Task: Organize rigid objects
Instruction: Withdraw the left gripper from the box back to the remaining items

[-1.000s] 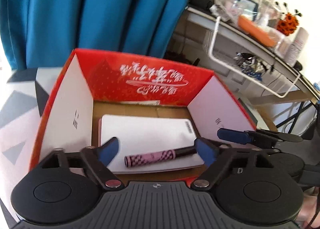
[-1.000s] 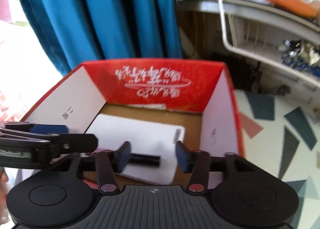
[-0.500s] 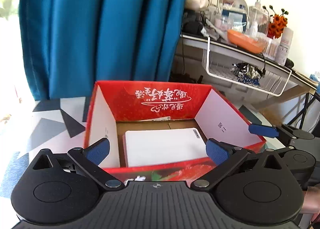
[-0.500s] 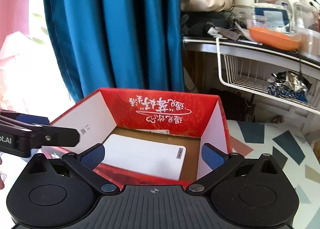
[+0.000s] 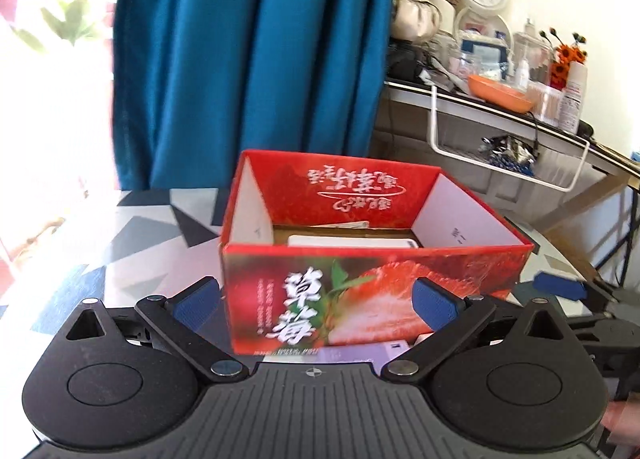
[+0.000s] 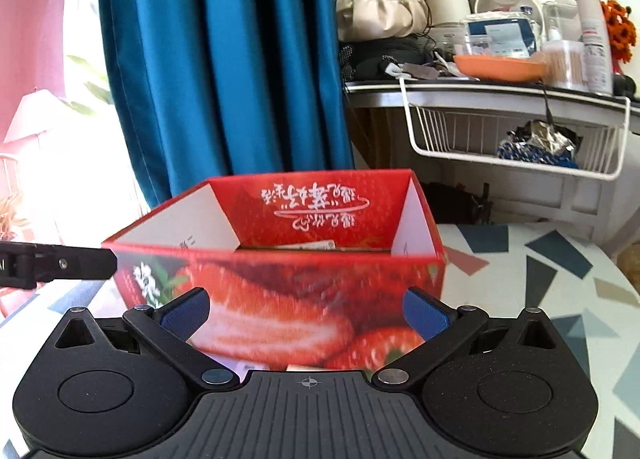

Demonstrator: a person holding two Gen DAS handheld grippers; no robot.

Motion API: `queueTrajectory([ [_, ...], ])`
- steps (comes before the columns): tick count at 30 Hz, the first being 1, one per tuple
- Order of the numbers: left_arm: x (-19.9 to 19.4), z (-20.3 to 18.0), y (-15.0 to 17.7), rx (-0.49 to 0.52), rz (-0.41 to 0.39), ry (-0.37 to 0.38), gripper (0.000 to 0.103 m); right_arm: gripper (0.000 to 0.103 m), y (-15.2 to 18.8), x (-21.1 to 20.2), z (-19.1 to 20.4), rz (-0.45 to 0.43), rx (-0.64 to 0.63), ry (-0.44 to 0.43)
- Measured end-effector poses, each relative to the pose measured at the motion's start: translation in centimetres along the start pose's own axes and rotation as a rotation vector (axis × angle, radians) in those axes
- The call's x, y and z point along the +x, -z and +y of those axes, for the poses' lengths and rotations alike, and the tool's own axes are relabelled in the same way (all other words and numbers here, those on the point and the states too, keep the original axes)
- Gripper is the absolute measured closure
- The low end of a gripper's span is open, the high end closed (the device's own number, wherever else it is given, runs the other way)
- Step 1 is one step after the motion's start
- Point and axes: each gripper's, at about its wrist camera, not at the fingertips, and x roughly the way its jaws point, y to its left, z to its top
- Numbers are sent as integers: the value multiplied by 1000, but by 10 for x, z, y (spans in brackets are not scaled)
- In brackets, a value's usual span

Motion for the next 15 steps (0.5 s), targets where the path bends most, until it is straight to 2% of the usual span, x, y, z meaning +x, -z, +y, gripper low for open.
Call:
queueTrajectory([
  [6,-10,0,21,-7,-9,-40,0,0,24,0,6,14,-33,-18],
  [8,-11,1,28,-10,-8,-45,0,1,31,-2,8,-6,-36,-43],
  [15,-11,7,52,-13,38,-73,0,1,48,-2,19,-5,-99,-71],
])
